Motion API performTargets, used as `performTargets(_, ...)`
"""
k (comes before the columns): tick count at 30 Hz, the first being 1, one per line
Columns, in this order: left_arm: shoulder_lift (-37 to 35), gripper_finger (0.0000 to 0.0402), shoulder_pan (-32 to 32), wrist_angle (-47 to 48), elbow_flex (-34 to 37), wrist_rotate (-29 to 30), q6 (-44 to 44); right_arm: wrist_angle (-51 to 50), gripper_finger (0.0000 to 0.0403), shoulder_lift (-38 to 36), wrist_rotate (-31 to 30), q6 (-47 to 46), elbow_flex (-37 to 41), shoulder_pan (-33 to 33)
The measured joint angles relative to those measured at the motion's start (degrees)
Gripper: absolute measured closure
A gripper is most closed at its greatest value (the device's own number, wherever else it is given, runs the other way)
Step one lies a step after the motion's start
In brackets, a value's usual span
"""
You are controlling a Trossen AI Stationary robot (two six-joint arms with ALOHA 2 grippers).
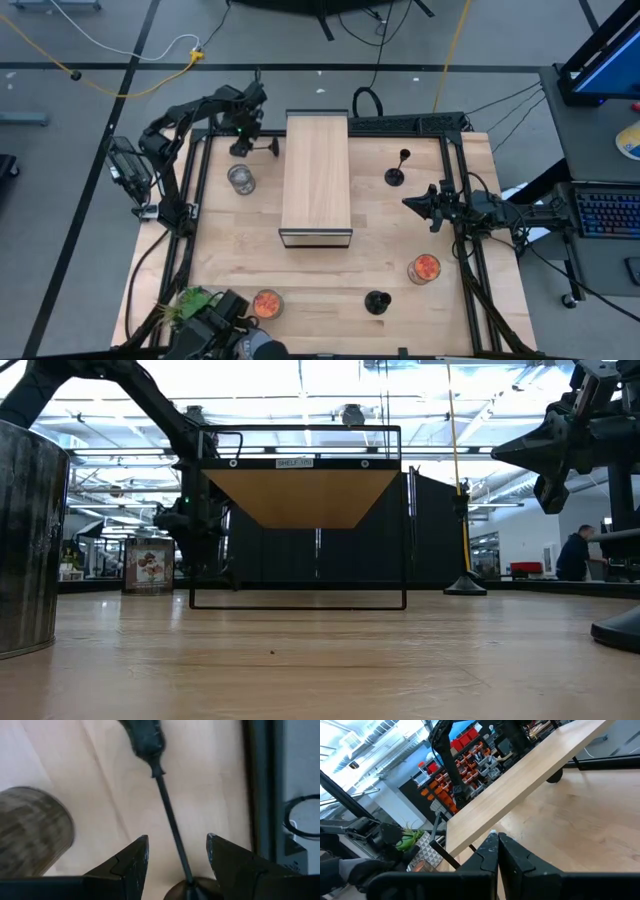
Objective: Pick & Place candle stick holders
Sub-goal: Put the top left black candle holder on the shelf
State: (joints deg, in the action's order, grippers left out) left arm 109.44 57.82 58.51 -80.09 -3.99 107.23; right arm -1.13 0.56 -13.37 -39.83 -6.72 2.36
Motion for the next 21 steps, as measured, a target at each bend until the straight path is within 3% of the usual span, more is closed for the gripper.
performTargets(21,0.09,0.0195,-1.92,-3.09,5.66,2.53,1.23,0.00,0.0403,-0.02,0.00,0.00,0.01,-0.01)
